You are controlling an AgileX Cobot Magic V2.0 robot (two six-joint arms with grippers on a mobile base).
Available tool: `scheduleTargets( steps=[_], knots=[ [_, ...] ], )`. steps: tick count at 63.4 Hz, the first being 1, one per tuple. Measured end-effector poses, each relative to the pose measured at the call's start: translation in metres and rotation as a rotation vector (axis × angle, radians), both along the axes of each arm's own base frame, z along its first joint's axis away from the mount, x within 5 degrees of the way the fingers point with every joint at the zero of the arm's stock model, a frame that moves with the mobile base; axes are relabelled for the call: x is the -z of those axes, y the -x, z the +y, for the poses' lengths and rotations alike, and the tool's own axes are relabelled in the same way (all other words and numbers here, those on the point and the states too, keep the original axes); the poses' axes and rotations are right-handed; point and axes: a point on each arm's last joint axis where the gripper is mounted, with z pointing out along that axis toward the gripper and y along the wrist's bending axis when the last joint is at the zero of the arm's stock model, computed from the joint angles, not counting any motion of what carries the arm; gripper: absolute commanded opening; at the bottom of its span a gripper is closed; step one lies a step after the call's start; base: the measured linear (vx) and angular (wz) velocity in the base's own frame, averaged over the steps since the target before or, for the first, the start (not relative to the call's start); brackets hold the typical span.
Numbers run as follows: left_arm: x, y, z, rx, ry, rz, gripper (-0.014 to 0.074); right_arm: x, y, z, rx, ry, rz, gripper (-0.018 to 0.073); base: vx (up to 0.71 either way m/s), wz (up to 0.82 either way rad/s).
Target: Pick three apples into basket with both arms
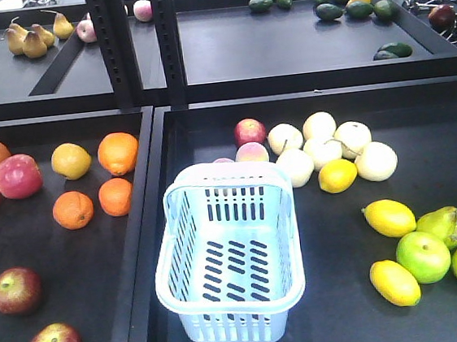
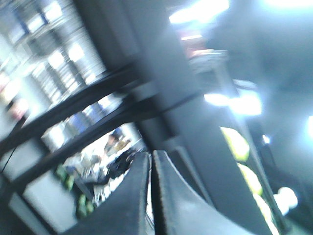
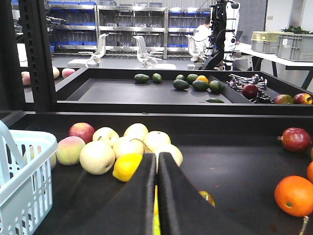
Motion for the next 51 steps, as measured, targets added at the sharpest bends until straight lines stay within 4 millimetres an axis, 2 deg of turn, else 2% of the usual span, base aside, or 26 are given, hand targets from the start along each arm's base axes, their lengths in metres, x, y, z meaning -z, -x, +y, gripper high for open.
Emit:
scheduleTargets(
  steps=[6,13,22,34,41,51],
  knots=[
    [-0.026,0.008,-0.006,0.01,-0.131,-0.016,-0.0006,0.0,0.0,0.0,0.0,0.0,0.0,-0.0004,0.0,0.0],
    [-0.053,0.002,-0.016,0.065,-0.326,0.038,-0.0006,0.0,0.0,0.0,0.0,0.0,0.0,-0.0004,0.0,0.0],
    [-0.079,-0.02,-0.03,0.189,-0.548,0.101,-0.0006,0.0,0.0,0.0,0.0,0.0,-0.001,-0.0004,0.0,0.0],
    [-0.095,-0.07,-0.047,0.404,-0.828,0.073,0.0018,0.0,0.0,0.0,0.0,0.0,-0.001,-0.0004,0.0,0.0],
    [-0.095,-0.099,-0.052,0.483,-0.927,0.043,0.009,0.0,0.0,0.0,0.0,0.0,-0.001,-0.0004,0.0,0.0],
    [-0.089,-0.143,-0.053,0.576,-0.976,0.079,0.0318,0.0,0.0,0.0,0.0,0.0,0.0,-0.0004,0.0,0.0]
  ],
)
